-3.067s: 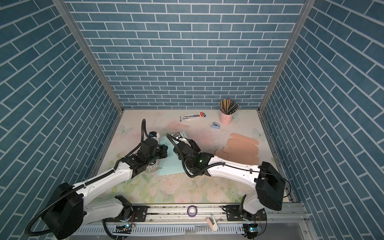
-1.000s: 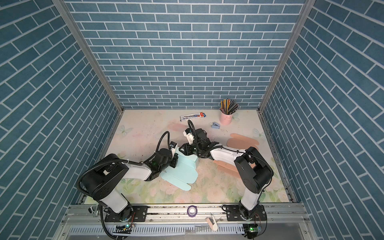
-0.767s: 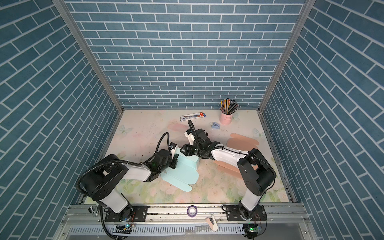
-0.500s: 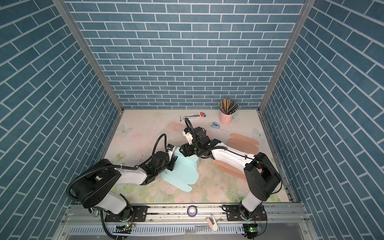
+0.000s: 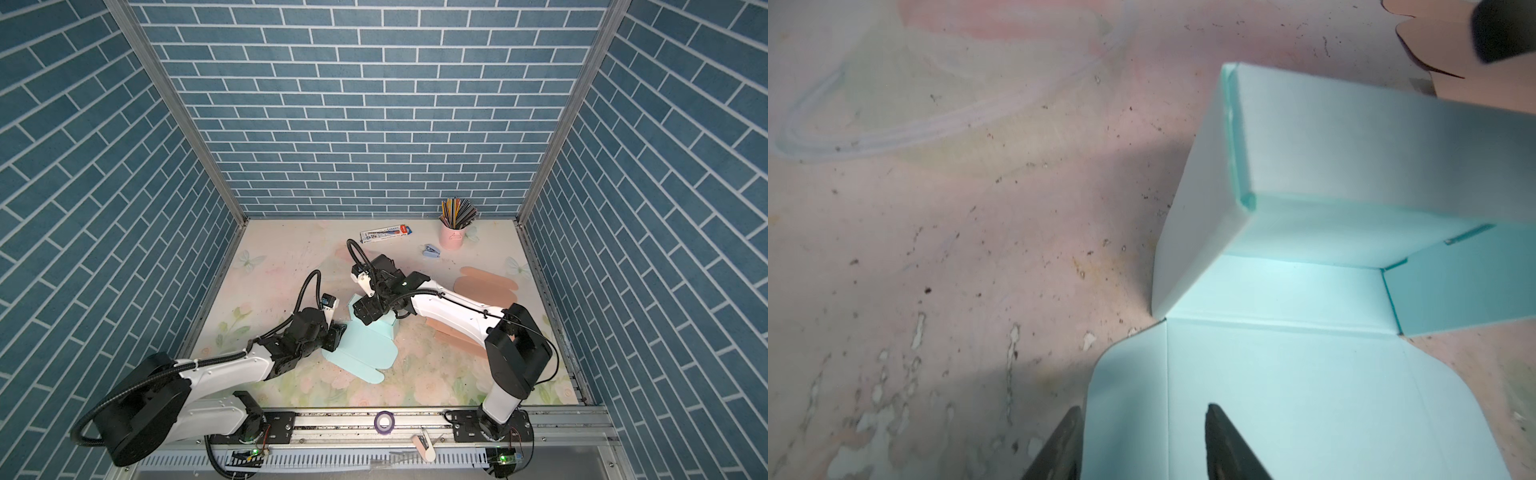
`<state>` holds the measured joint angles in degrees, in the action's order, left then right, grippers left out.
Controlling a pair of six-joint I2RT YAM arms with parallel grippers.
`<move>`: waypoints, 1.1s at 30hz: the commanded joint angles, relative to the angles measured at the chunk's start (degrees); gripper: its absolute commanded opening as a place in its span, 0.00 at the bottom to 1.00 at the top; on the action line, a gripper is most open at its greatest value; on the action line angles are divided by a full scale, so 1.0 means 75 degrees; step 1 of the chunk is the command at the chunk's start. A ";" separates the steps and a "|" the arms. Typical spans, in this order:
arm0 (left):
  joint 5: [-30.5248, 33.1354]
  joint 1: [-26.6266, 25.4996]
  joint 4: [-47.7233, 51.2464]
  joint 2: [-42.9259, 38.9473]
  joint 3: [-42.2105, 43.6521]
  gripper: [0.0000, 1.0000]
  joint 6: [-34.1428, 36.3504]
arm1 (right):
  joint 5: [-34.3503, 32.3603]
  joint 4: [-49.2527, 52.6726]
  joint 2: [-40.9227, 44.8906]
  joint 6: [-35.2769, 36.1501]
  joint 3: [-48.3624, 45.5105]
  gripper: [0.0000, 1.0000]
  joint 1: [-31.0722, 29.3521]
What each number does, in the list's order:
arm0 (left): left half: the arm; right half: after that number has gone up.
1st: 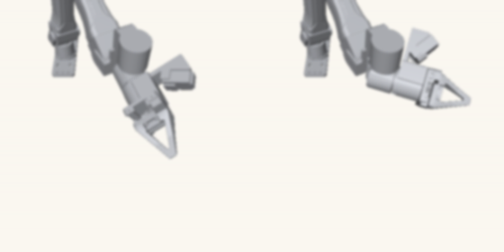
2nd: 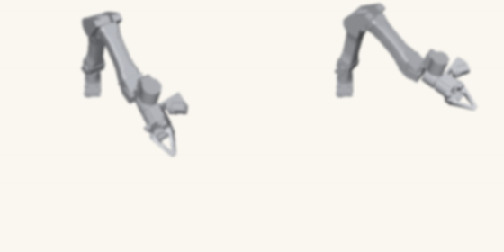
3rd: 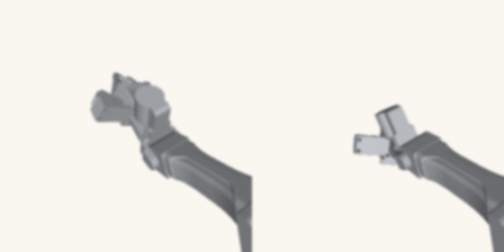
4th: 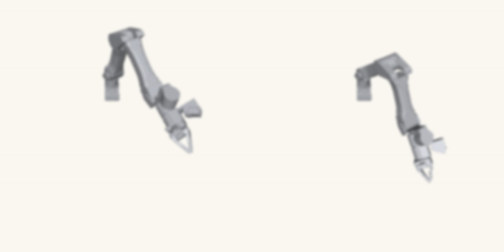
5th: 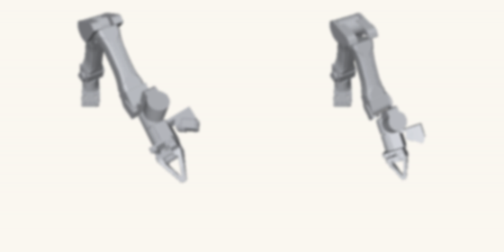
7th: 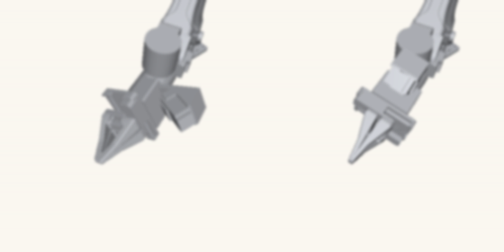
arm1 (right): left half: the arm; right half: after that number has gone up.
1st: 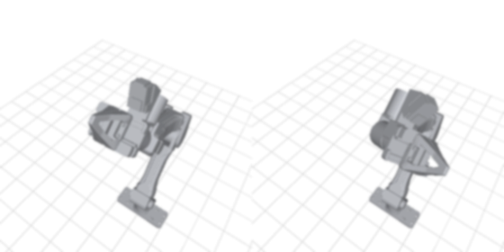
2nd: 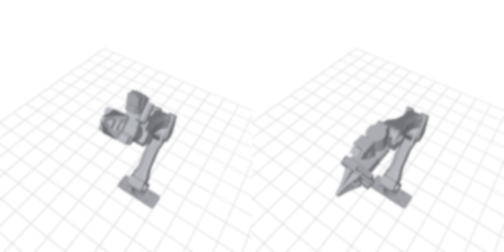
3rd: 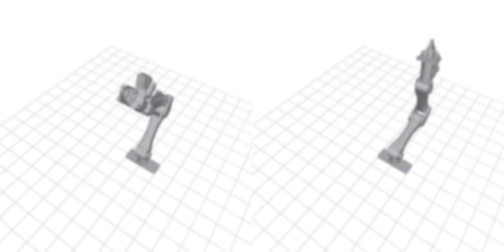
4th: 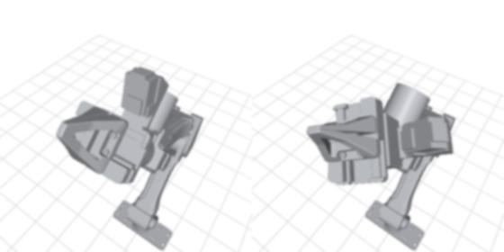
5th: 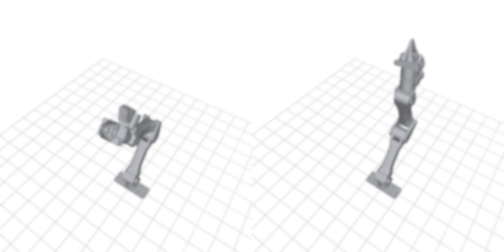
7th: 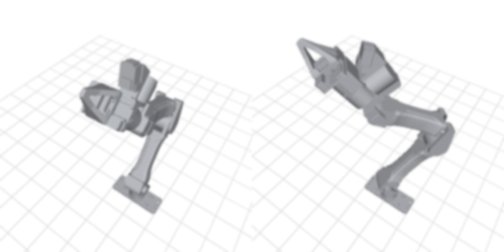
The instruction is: Fold the paper box
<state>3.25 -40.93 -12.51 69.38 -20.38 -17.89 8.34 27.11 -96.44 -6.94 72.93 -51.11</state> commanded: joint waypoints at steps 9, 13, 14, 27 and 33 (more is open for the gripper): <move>-0.0070 -0.0040 0.2860 -0.2345 -0.0654 0.53 -0.0568 | -0.0527 0.0383 -0.0224 0.0261 0.0031 0.75 0.0216; -0.0178 -0.0039 0.3265 -0.2685 -0.0998 0.54 -0.0625 | -0.0491 0.0237 -0.0205 0.0159 -0.0082 0.71 0.0453; -0.0186 -0.0042 0.3386 -0.2728 -0.1083 0.54 -0.0619 | -0.0318 0.0173 -0.0187 0.0112 -0.0141 0.70 0.0522; -0.0335 -0.0040 0.4945 -0.2378 -0.2406 0.63 -0.0923 | 0.0937 -0.1132 0.0132 -0.0882 -0.1132 0.56 0.1671; -0.0548 -0.0039 0.4976 -0.2023 -0.2590 0.74 -0.1220 | 0.1654 -0.1865 0.0313 -0.1508 -0.1659 0.54 0.2329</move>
<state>-0.10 -40.93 22.31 53.06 -38.65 -24.93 16.36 16.99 -96.23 -13.91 62.24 -35.75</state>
